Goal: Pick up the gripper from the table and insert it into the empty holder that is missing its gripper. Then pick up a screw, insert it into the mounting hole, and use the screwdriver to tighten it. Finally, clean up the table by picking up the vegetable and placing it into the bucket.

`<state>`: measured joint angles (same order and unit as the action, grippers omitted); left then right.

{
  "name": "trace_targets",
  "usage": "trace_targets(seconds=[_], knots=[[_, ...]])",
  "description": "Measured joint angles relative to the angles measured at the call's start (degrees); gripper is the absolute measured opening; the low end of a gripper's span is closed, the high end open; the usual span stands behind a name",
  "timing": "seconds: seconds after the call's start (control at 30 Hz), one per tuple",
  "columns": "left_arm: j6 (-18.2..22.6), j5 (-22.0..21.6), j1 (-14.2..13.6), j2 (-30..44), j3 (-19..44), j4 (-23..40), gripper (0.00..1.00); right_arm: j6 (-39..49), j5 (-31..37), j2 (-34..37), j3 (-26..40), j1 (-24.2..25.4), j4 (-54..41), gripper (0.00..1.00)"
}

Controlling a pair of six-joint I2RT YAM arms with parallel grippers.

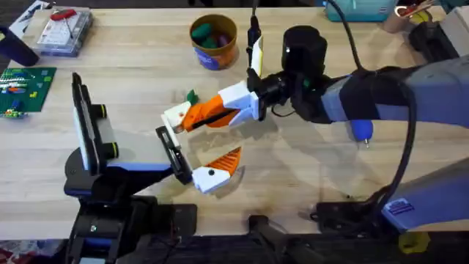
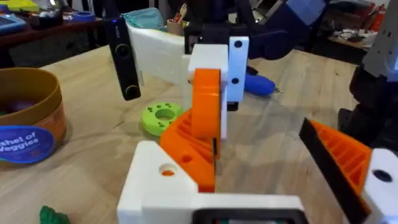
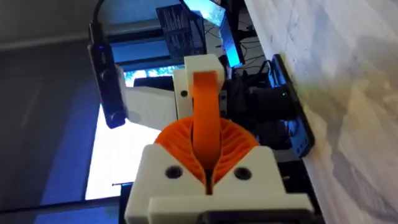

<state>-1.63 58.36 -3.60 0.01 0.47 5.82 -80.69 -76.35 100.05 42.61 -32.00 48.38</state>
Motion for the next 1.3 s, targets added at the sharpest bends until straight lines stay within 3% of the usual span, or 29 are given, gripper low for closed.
trace_targets(seconds=[0.33, 1.3], knots=[[0.8, 1.6, 0.0, 0.0, 0.0, 0.2, 0.987, 4.3, 2.8, 0.0, 0.1, -1.8, -0.6, 0.018], [0.8, 1.8, 0.0, 0.0, 0.0, 0.2, 0.987, 4.9, 5.2, 0.0, 0.6, -2.8, -1.1, 0.018]])
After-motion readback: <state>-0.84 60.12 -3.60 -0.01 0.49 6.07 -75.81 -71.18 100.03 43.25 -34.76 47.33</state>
